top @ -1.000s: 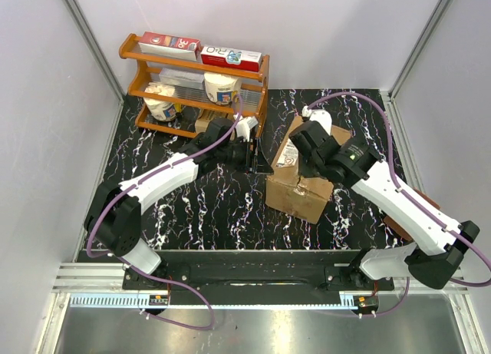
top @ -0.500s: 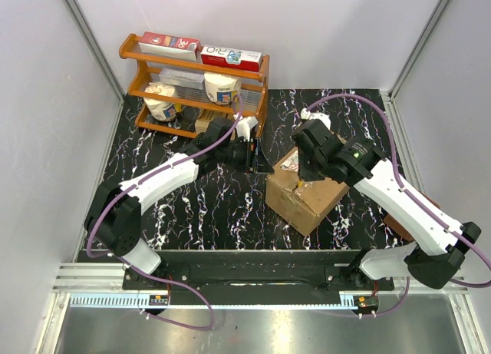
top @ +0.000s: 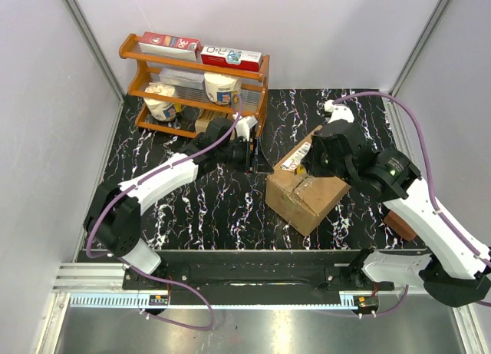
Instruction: Unpack the express box
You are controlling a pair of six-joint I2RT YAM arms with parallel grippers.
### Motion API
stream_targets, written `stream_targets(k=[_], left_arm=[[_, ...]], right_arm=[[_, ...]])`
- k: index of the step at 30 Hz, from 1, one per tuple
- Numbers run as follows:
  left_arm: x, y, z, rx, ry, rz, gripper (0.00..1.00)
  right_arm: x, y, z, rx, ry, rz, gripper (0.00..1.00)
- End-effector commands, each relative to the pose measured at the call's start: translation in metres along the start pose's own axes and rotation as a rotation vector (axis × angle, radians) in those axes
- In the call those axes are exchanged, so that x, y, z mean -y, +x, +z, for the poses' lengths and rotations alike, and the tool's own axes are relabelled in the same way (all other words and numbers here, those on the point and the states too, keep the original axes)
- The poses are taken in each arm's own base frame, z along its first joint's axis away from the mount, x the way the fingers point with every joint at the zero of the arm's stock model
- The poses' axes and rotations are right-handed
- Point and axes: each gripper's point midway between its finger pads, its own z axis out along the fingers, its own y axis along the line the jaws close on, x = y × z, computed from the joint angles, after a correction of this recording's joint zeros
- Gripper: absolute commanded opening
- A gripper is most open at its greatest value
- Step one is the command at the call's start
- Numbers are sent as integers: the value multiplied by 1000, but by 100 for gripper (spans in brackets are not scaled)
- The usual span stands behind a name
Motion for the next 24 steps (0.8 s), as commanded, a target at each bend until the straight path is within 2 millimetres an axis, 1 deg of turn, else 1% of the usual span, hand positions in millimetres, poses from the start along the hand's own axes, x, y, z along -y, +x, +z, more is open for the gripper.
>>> stream_targets(k=[1, 6, 7, 9, 11, 18, 21, 24], left_arm=[[-10, 6, -3, -9, -47, 9, 56], [-10, 7, -3, -13, -48, 9, 56], [-11, 7, -3, -12, -49, 9, 55], [-11, 7, -2, -14, -50, 7, 54], [-12, 8, -2, -14, -50, 9, 54], [-15, 11, -1, -23, -56, 4, 53], [-15, 10, 0, -22, -55, 5, 53], [-15, 10, 0, -23, -56, 5, 52]], right_arm=[[-12, 6, 11, -26, -41, 11, 0], [-15, 21, 14, -99, -47, 17, 0], [-14, 28, 15, -134, -42, 15, 0], [-13, 36, 18, -170, -32, 14, 0], [-8, 44, 20, -198, -5, 6, 0], [14, 50, 22, -213, 102, -37, 0], [17, 51, 23, -216, 118, -52, 0], [18, 49, 23, -206, 122, -53, 0]])
